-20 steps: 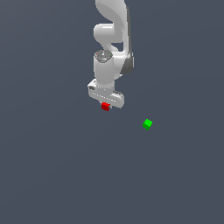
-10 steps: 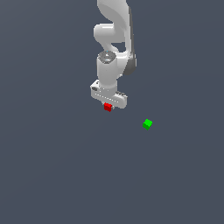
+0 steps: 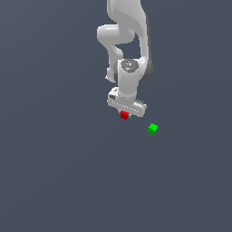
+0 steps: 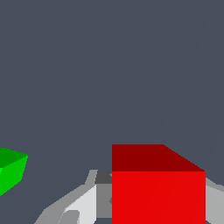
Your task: Stack the red cube on top of the green cube.
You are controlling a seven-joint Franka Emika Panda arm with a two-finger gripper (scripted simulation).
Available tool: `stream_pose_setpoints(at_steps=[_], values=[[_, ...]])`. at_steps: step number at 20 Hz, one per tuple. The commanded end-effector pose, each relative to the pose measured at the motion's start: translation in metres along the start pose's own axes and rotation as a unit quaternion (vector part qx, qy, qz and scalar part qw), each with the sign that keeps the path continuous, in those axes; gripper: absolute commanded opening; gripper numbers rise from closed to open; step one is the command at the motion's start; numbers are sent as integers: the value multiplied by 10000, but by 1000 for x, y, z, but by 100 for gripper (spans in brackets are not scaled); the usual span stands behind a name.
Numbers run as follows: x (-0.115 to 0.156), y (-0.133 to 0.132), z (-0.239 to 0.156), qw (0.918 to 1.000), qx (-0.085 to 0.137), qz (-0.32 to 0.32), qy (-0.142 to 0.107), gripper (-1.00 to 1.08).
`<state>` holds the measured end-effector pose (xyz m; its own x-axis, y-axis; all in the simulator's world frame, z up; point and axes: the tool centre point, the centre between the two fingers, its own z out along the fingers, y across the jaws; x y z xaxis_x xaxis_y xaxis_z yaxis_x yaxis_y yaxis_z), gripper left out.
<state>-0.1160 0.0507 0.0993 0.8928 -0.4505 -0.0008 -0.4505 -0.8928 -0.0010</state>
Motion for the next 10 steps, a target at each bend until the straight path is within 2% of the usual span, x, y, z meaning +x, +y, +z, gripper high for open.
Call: stream_pose_setpoints(at_steps=[1,10], values=[[-6,-26,6,10000,3,-2,1,-100],[-25,-117,26,10000,3,-2,1,-100]])
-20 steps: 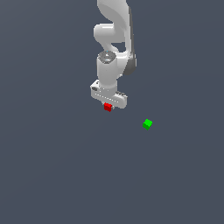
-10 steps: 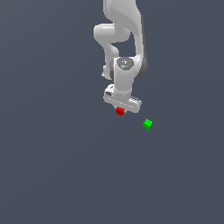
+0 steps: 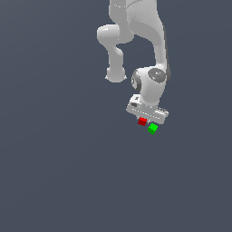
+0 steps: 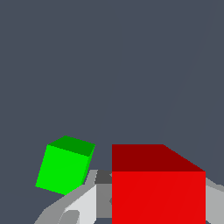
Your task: Stack the red cube on top of the green cube.
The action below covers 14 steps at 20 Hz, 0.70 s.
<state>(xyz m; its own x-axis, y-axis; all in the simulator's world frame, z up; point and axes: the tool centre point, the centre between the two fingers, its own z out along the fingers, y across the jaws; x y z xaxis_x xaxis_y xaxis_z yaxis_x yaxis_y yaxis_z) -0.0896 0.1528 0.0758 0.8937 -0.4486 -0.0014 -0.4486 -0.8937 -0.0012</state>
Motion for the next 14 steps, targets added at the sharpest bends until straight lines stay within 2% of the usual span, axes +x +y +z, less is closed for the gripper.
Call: stream_pose_setpoints(at_steps=[1,7,14], values=[[-4,-21,5,10000,-1,10,4,-100],[-8,-54,12,10000,-4,8,6,-100],[-10,-67,15,10000,-6,7,7,-100]])
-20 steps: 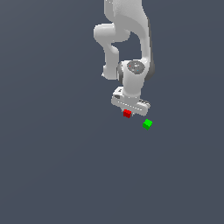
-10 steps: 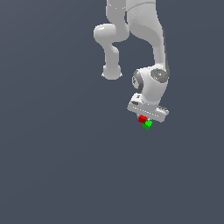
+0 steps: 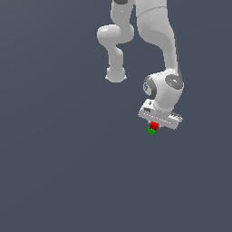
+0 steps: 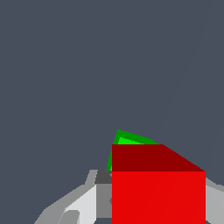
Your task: Stack the red cube on top of the green cube.
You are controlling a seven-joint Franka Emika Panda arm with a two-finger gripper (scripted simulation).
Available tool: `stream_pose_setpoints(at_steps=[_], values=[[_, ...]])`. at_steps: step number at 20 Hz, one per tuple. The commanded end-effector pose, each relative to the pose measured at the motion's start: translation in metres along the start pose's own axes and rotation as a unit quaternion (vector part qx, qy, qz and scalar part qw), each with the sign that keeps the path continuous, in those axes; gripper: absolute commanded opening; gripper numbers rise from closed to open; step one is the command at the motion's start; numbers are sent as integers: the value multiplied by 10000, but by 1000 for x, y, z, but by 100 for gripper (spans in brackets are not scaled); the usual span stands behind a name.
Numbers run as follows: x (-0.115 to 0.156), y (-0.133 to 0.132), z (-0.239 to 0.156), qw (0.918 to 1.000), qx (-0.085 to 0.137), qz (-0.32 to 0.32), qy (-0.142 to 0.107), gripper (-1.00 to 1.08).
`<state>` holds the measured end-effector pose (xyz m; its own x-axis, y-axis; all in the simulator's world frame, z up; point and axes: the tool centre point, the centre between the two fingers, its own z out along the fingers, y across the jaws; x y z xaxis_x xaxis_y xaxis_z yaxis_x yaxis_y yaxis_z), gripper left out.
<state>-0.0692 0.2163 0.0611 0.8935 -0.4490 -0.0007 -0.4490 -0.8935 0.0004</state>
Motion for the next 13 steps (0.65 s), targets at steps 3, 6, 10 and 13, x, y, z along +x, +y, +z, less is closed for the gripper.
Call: stream_pose_setpoints(at_steps=[3,6,10,13], values=[[1,0,0,10000,1,5,4,-100],[1,0,0,10000,1,5,4,100],[1,0,0,10000,1,5,4,100],[1,0,0,10000,1,5,4,100]])
